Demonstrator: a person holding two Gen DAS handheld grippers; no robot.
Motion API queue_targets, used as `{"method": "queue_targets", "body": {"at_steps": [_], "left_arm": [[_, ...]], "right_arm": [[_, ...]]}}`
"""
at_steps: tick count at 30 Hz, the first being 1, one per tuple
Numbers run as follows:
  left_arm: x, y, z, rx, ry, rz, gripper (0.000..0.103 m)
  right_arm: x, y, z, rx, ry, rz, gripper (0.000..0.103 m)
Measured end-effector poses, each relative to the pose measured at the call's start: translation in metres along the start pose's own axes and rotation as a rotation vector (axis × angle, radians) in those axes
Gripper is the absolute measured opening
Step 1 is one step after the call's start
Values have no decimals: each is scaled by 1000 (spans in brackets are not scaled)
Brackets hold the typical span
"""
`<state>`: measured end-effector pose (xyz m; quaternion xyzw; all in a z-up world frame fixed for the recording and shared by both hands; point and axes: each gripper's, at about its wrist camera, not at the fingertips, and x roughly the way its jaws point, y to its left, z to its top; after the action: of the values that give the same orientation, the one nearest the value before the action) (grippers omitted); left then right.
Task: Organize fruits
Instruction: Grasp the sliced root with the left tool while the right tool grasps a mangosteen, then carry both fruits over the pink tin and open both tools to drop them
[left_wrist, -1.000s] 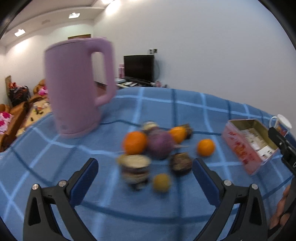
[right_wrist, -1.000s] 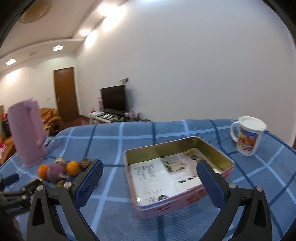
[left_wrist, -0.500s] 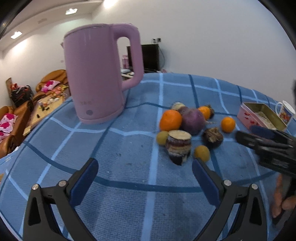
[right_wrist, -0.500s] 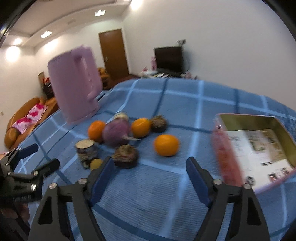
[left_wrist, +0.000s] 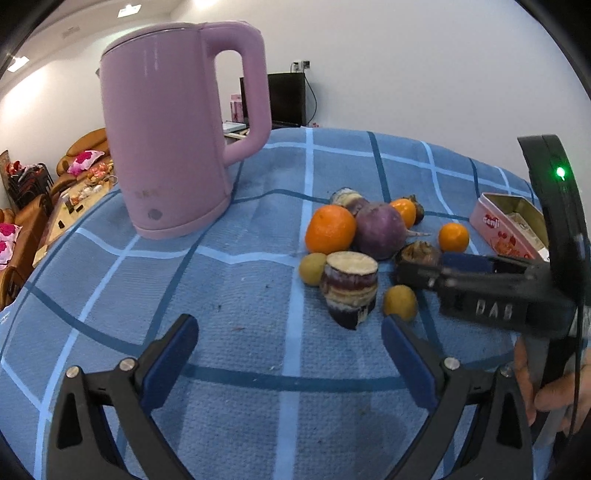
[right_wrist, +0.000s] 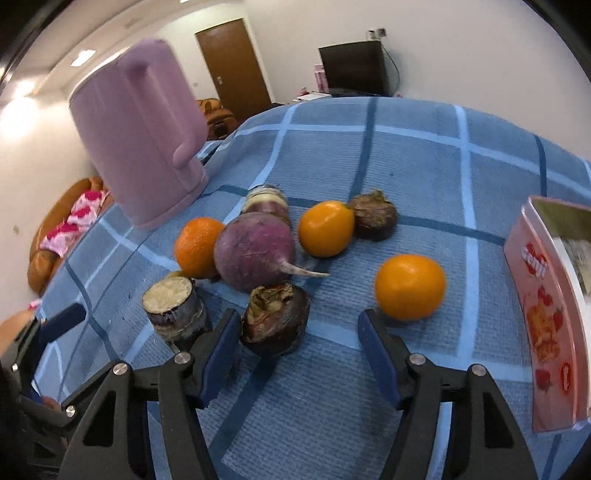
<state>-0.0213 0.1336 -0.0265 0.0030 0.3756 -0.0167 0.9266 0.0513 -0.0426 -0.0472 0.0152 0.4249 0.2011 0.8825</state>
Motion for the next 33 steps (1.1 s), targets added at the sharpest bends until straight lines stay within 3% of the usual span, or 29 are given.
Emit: {"method": "queue_targets", "body": {"at_steps": [2, 7, 9, 17, 21, 23, 25, 30, 33], "left_arm": [[2, -3, 2, -4, 4, -3, 101], [6, -5, 5, -22, 16, -4, 101], [8, -7, 8, -30, 13, -11, 98], [24, -18, 22, -60, 25, -43, 93], [43, -22, 26, -69, 69, -48, 78], [50, -21, 27, -98, 76, -57, 77], [53, -18, 28, -111, 81, -42, 67], [56, -7, 26, -172, 89, -147, 43], [52, 4, 24, -230, 61, -171, 42]], "right_arm": [[0, 4, -1, -27, 6, 4, 65], [-1, 10, -2, -68, -1, 58, 32], [-4, 10, -5, -84, -13, 26, 32], [-46, -32, -10, 47, -117, 95, 31], [-59, -49, -15, 72, -158, 59, 32], [-59, -53, -14, 87, -162, 55, 32], [-58, -56, -13, 102, -161, 58, 32], [-61, -52, -16, 77, -165, 38, 32], [-65, -48, -17, 59, -189, 25, 32]]}}
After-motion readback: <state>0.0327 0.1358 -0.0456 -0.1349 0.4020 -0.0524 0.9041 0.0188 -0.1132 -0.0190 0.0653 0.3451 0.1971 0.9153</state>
